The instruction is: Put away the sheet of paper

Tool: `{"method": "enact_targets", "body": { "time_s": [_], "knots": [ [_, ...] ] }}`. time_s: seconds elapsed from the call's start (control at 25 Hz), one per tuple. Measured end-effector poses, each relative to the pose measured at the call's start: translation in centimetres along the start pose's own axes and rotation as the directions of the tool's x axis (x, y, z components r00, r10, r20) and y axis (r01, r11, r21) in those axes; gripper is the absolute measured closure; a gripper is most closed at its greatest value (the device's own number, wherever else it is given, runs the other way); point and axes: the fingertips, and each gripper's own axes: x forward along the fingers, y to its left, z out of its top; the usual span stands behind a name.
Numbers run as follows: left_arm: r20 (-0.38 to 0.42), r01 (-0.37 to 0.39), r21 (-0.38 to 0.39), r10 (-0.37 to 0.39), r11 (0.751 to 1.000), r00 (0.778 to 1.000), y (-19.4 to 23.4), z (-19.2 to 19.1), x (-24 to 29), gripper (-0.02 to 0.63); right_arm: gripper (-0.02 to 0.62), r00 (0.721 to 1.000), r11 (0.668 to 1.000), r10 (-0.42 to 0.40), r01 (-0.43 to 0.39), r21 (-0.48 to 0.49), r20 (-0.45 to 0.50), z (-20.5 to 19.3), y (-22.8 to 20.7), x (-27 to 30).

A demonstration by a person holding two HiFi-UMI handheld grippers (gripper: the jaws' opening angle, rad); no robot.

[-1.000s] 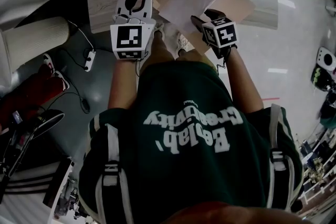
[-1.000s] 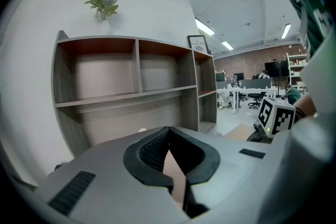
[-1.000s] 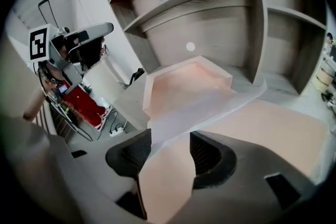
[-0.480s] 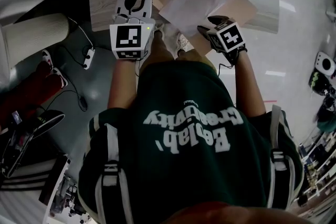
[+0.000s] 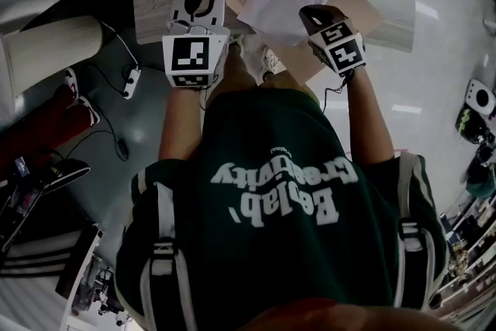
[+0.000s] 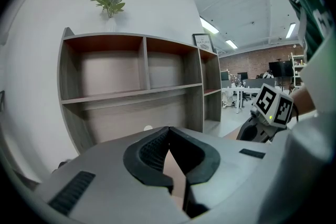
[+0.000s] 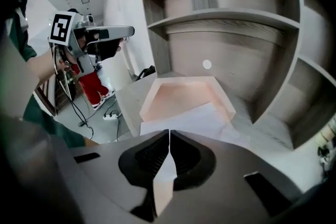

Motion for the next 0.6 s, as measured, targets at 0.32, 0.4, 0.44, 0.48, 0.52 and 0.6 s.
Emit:
{"method": "enact_targets", "body": {
  "time_s": [0.32, 0.4, 0.44, 0.48, 0.52, 0.6],
  "knots": [
    [-0.027, -0.022, -0.006, 0.022, 1.000, 0.999, 2.4, -0.9, -0.2, 0.588, 0.558, 0.992, 0.992, 0.124, -0.124, 0.034, -0.003, 0.1, 3.1, 9.5],
    [-0.035, -0.029, -0.012, 0.028, 1.000, 0.999, 3.5, -1.4, -0.3, 0.588, 0.558, 0.993, 0.993, 0.119, -0.118, 0.025, -0.022, 0.4, 3.4, 11.5],
    [-0.039, -0.032, -0.015, 0.031, 0.999, 0.999, 3.8, -1.6, -0.3, 0.588, 0.558, 0.993, 0.993, 0.116, -0.115, 0.019, -0.037, 0.3, 3.5, 12.3],
    [-0.042, -0.035, -0.020, 0.034, 0.999, 0.999, 4.1, -1.8, -0.3, 0.588, 0.558, 0.992, 0.994, 0.114, -0.113, 0.010, -0.054, 0.1, 3.5, 13.0],
    [-0.046, -0.037, -0.025, 0.036, 0.999, 0.998, 4.4, -2.2, -0.2, 0.588, 0.558, 0.991, 0.994, 0.111, -0.111, -0.002, -0.073, -0.3, 3.5, 13.7],
    [-0.057, -0.039, -0.030, 0.037, 0.999, 0.998, 5.2, -2.9, 0.0, 0.588, 0.558, 0.989, 0.994, 0.101, -0.104, -0.021, -0.104, -0.9, 3.3, 15.1]
  ]
}}
